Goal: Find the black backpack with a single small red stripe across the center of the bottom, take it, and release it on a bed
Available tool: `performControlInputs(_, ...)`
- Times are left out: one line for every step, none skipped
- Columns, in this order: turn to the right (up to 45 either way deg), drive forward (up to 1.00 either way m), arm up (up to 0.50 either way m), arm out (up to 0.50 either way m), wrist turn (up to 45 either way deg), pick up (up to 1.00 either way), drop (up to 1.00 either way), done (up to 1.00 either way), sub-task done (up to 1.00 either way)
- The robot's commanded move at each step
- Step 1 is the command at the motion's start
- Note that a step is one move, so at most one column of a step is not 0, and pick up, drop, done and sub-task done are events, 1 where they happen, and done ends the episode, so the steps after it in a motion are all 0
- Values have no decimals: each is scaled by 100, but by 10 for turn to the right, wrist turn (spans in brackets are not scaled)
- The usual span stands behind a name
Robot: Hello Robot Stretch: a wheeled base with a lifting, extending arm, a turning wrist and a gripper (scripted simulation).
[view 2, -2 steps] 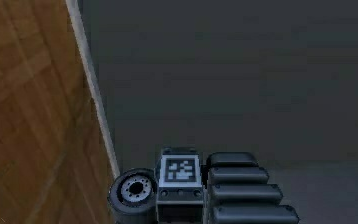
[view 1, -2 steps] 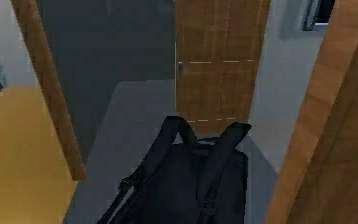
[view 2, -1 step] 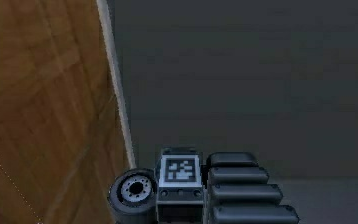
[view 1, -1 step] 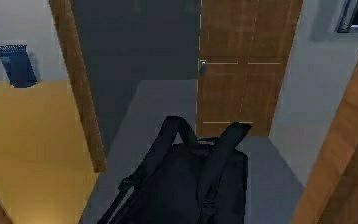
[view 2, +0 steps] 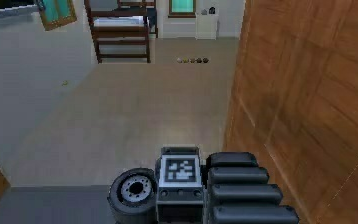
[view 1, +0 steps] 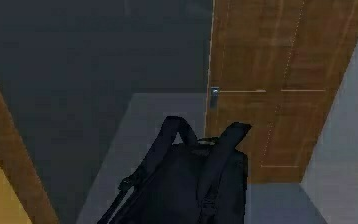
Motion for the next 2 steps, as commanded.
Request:
performControlInputs(450,0,0,0,0,0,0,0,0)
performControlInputs(420,0,0,0,0,0,0,0,0)
